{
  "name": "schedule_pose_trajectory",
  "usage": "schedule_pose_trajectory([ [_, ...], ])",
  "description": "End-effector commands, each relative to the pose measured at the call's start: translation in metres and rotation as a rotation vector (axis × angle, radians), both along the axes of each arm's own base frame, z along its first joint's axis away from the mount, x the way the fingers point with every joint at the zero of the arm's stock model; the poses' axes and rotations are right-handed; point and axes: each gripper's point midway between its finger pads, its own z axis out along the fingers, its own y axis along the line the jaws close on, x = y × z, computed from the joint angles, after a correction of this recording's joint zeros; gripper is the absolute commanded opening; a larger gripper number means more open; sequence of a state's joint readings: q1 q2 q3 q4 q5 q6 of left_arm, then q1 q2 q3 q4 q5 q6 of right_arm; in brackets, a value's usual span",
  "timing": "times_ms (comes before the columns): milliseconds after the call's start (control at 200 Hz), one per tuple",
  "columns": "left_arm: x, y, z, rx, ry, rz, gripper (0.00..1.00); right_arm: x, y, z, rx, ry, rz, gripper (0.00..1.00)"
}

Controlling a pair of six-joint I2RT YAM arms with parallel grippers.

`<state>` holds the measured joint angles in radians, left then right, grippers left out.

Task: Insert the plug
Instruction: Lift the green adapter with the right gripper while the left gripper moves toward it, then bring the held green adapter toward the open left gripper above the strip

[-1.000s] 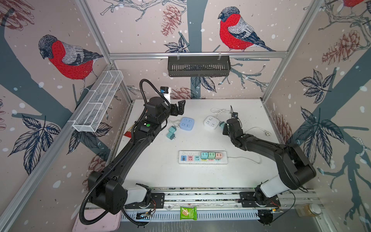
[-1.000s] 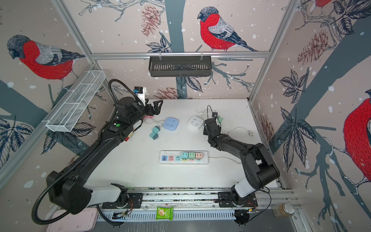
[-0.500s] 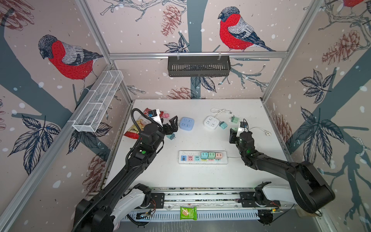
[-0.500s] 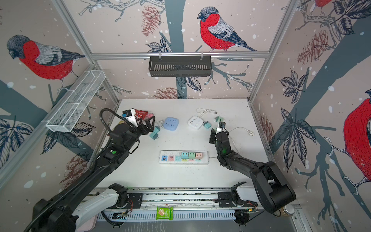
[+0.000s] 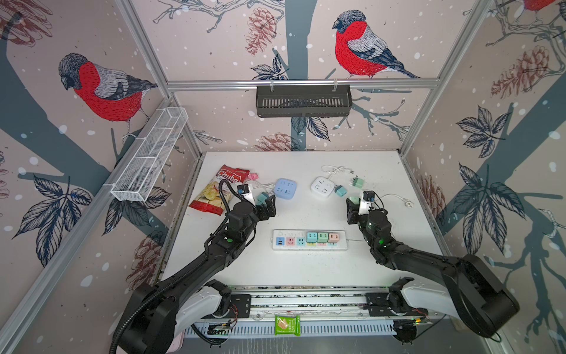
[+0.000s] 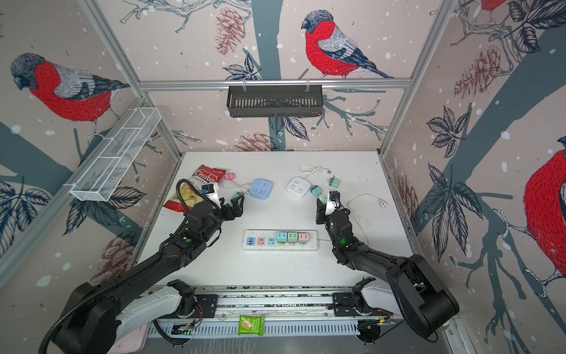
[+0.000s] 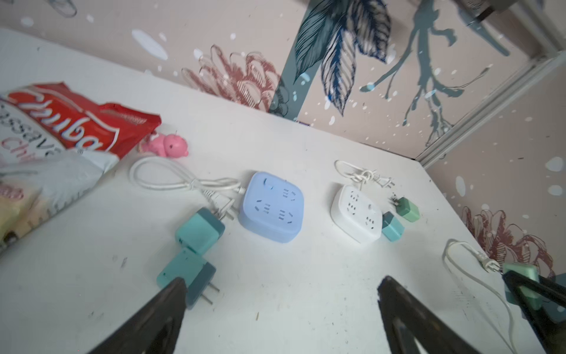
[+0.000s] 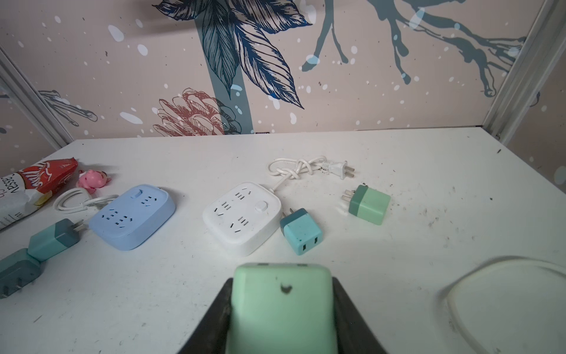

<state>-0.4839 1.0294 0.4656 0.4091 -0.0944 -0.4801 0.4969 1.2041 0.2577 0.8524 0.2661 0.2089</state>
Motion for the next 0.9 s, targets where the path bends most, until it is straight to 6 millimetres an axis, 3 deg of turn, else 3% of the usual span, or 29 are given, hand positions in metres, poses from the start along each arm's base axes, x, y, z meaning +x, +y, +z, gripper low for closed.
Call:
schedule_pose_trajectory([
  [0, -0.007, -0.024, 0.03, -0.023, -0.138, -0.137, 0.97, -0.005, 0.001, 0.019, 0.022, -0.083, 0.015, 0.05],
  [295, -0.027, -0.074, 0.043, -0.038, -0.188, -0.396, 0.97, -0.041, 0.032, 0.038, -0.009, -0.225, 0.2, 0.03],
  [580, -0.05, -0.126, 0.046, 0.004, -0.198, -0.608, 0.9, -0.092, 0.038, 0.057, -0.055, -0.487, 0.35, 0.02],
  [896, -0.075, -0.176, 0.034, 0.062, -0.155, -0.805, 0.85, -0.115, 0.069, 0.043, -0.261, -0.574, 0.483, 0.02],
])
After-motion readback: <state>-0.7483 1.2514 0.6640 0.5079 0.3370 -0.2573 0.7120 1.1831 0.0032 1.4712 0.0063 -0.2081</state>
